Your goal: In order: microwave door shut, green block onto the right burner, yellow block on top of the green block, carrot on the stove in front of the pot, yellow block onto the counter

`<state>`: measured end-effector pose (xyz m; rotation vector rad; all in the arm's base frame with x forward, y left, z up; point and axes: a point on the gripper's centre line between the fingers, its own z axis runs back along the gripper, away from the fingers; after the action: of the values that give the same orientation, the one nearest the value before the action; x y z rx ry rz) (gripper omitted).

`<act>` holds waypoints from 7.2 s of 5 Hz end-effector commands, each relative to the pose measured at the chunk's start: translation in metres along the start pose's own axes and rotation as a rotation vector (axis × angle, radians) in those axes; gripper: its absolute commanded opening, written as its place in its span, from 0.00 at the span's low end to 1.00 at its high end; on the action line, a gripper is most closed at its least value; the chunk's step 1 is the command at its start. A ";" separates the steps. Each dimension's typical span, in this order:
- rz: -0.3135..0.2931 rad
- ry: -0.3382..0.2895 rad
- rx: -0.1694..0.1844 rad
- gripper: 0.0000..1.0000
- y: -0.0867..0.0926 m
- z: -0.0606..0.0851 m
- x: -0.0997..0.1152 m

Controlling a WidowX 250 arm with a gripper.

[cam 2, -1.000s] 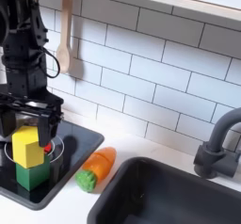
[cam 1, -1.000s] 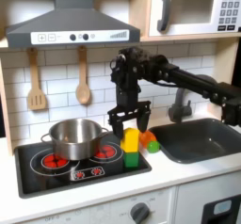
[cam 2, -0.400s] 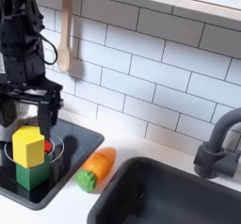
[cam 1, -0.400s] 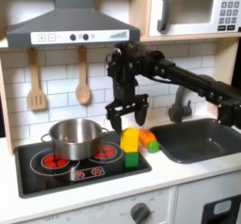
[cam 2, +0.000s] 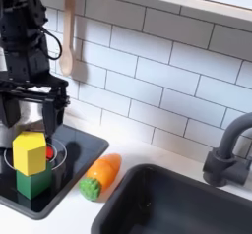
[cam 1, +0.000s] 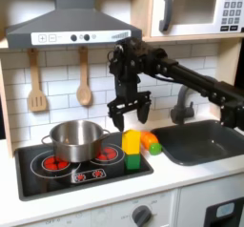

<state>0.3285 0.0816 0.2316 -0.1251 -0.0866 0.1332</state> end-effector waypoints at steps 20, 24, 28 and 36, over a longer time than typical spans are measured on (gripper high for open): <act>-0.040 -0.024 0.035 1.00 -0.079 -0.060 -0.023; -0.020 -0.022 0.041 1.00 -0.082 -0.077 -0.006; -0.008 -0.013 0.049 1.00 -0.086 -0.097 0.011; 0.092 -0.056 0.122 0.00 -0.081 -0.095 0.028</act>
<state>0.3762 -0.0054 0.1517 -0.0050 -0.1328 0.2362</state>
